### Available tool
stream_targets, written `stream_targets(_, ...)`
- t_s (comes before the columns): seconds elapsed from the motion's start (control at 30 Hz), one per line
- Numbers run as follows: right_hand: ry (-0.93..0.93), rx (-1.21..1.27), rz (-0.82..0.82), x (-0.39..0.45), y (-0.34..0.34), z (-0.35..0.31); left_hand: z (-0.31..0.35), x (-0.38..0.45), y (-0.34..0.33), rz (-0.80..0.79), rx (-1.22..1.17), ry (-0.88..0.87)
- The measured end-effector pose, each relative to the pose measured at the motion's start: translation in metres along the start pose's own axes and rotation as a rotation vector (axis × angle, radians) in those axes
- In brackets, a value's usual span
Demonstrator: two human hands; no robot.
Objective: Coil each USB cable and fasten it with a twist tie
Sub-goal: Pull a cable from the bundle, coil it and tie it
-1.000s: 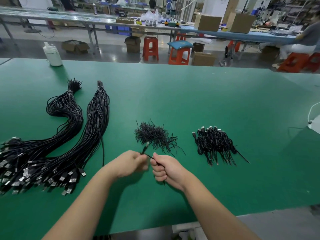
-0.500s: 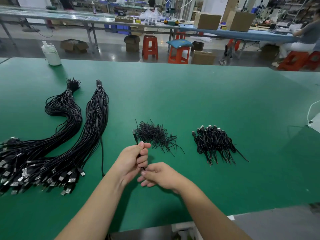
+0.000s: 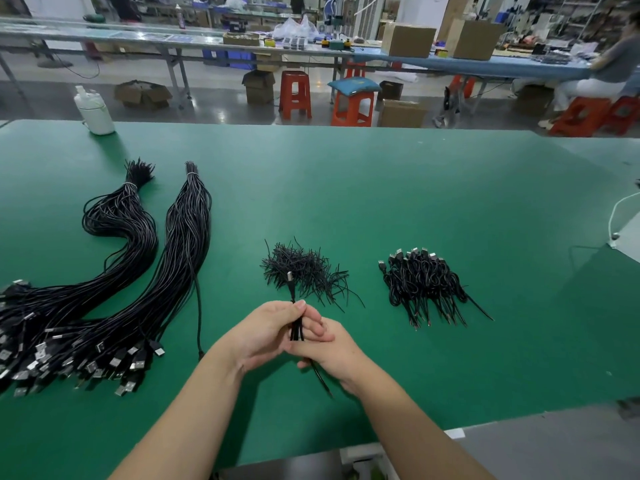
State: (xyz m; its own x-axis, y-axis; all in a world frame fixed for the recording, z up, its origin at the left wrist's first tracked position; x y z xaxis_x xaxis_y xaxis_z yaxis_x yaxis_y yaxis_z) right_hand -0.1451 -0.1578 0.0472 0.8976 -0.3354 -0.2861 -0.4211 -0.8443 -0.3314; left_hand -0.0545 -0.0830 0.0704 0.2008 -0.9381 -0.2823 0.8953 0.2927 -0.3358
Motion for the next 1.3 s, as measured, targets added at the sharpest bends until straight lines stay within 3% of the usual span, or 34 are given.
stream_targets(0.37,0.132,-0.176,0.073,-0.004,0.007,0.004,0.005,-0.003,-0.011,-0.067,0.060,-0.006)
stream_targets(0.7,0.112,-0.237,0.096,-0.011,0.008,0.003,0.013,-0.013,-0.009,-0.091,0.163,0.022)
stream_targets(0.87,0.177,-0.548,0.135,-0.013,0.010,0.002,0.008,-0.012,-0.006,0.086,0.325,0.060)
stream_targets(1.13,0.252,-0.891,0.175,-0.016,0.008,-0.013,0.014,-0.012,-0.021,0.540,1.097,0.064)
stream_targets(1.3,0.362,-1.007,0.172,-0.017,0.000,-0.028,0.014,-0.013,-0.033,0.732,1.176,0.014)
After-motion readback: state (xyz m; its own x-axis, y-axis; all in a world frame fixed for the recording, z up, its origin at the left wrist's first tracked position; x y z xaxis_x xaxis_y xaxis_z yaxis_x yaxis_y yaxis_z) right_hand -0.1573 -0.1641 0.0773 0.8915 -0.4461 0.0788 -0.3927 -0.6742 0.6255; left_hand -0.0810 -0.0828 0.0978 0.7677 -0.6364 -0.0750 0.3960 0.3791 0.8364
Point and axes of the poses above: each hand's wrist, its own x-axis towards the middle knuckle, its own y-axis out of the back of the hand, z = x × y, the point moved 4 cm from there along x, towards the middle knuckle, and after that the axes turned 13 degrees about x, right-handed, at the moved point
